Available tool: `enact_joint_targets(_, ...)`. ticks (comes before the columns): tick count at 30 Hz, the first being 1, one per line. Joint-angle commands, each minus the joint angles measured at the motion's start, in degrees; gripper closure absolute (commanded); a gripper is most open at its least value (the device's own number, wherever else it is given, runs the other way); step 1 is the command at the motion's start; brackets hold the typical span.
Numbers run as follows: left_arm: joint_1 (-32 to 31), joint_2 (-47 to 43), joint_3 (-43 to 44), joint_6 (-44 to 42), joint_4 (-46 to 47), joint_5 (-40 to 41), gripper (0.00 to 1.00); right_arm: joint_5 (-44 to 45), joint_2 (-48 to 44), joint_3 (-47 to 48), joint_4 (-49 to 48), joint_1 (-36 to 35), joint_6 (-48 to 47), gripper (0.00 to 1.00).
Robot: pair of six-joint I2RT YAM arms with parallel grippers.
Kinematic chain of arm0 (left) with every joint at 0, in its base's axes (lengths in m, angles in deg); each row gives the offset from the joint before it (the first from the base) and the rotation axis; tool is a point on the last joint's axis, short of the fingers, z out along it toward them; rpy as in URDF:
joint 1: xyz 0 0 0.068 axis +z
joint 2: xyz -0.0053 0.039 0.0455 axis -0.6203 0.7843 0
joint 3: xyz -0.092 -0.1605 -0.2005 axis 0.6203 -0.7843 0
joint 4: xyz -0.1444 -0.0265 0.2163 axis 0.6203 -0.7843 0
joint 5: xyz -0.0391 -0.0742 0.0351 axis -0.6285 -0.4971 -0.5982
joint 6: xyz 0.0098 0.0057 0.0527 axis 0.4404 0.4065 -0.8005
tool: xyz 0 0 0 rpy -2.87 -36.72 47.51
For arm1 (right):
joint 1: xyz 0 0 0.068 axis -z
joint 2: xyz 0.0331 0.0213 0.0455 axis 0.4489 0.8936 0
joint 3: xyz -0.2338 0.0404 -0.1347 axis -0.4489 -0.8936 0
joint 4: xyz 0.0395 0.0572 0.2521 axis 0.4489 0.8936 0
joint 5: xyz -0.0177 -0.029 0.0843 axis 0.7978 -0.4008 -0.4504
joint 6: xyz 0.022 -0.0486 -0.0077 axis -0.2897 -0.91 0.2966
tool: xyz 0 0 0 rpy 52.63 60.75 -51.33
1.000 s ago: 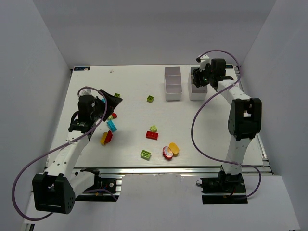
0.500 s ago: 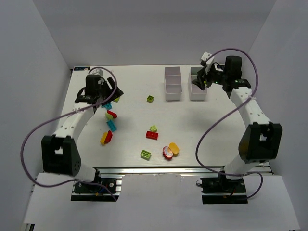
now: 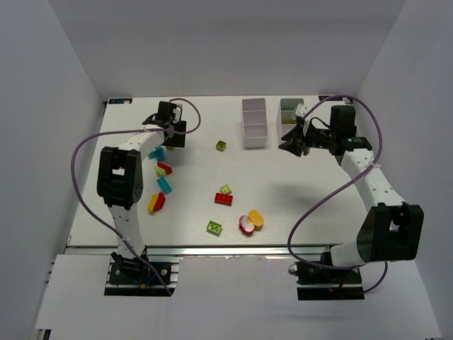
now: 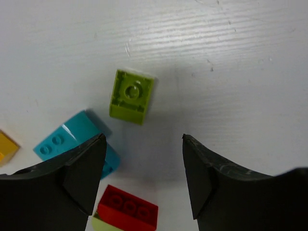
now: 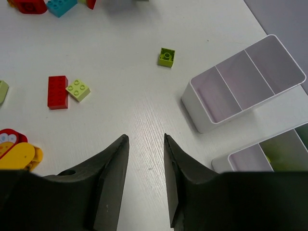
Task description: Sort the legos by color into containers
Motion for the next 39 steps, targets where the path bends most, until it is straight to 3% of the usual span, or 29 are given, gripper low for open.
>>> enact_joint_targets(1, 0.19, 2.79, 5.97, -6.74, 0.68, 2.96, 0.26, -1.73, -2.72, -0.41, -3.50, 0.16, 3.40, 0.59)
enact_joint_targets(6, 0.11, 8.08, 11.51, -8.06, -1.34, 3.57, 0.26, -0.94, -2.81, -0.41, -4.64, 0.16, 5.07, 0.57)
enact_joint_targets(17, 0.28, 10.11, 9.15, -7.97, -0.02, 2.52, 0.38, -0.06, -2.90, 0.03, -5.70, 0.16, 6.47, 0.56)
enact_joint_targets(25, 0.37, 6.17, 5.72, -3.42, 0.50, -2.04, 0.76, 1.26, -4.48, -1.46, -4.99, 0.07, 7.96, 0.55)
enact_joint_targets(27, 0.28, 4.23, 3.62, -1.57, 1.03, -4.68, 0.80, 2.49, -4.31, -1.46, -4.99, -0.01, 11.03, 0.53)
enact_joint_targets(33, -0.76, -12.19, -12.26, 7.22, 12.00, -19.53, 0.85, 2.67, -3.60, -1.28, 0.37, -4.75, 16.75, 0.40)
enact_joint_targets(34, -1.29, -14.39, -14.30, 9.49, 13.41, -22.33, 0.85, 3.36, -3.78, -1.81, -0.07, -5.72, 19.63, 0.30)
enact_joint_targets(37, -4.54, -22.48, -21.78, 13.55, 19.82, -25.86, 0.85, 2.50, -1.77, 0.11, 2.03, -9.06, 22.11, 0.11)
enact_joint_targets(39, -7.97, -27.82, -24.94, 15.31, 21.94, -26.05, 0.85, 1.71, -0.97, 0.73, 2.30, -10.99, 23.52, 0.11)
